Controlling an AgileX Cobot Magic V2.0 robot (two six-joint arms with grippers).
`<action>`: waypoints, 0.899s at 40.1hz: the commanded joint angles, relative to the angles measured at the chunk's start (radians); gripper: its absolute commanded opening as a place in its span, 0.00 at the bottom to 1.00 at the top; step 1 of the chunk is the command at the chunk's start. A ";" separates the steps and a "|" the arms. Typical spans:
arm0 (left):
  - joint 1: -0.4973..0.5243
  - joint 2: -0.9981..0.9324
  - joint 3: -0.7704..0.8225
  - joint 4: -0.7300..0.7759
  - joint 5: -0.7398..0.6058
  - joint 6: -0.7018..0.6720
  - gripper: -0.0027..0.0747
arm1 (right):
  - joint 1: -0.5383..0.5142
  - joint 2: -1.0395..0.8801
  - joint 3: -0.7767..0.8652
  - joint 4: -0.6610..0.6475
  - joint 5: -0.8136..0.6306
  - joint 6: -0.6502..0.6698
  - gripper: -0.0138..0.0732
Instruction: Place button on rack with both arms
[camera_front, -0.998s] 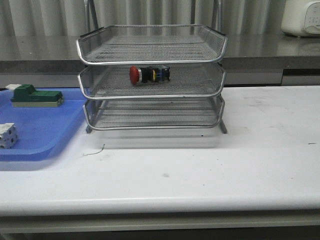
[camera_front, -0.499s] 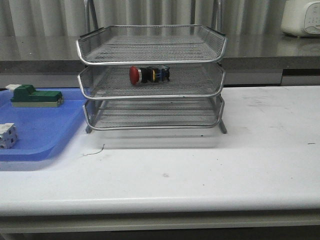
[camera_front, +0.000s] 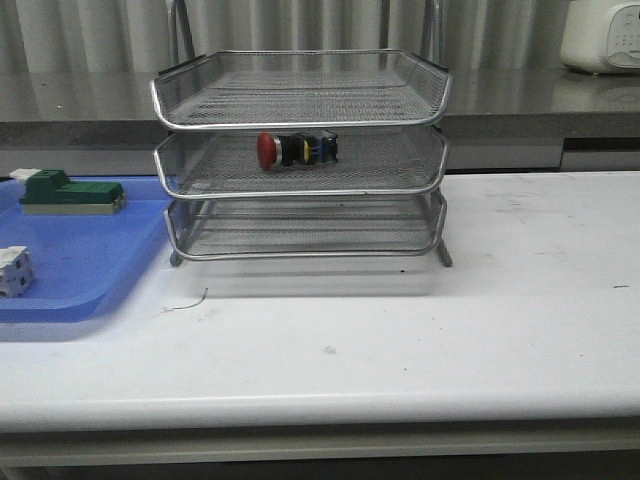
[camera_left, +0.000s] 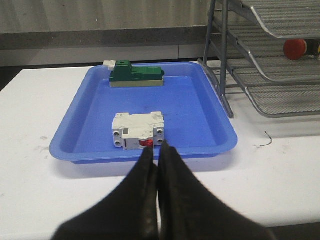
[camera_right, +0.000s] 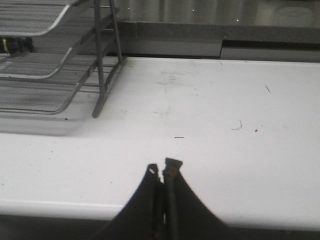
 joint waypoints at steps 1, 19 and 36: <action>0.002 -0.022 0.011 -0.007 -0.076 -0.007 0.01 | -0.022 -0.023 0.018 0.009 -0.129 0.000 0.09; 0.002 -0.022 0.011 -0.007 -0.076 -0.007 0.01 | -0.025 -0.023 0.016 0.008 -0.115 0.000 0.09; 0.002 -0.022 0.011 -0.007 -0.076 -0.007 0.01 | -0.025 -0.023 0.016 0.008 -0.115 0.000 0.09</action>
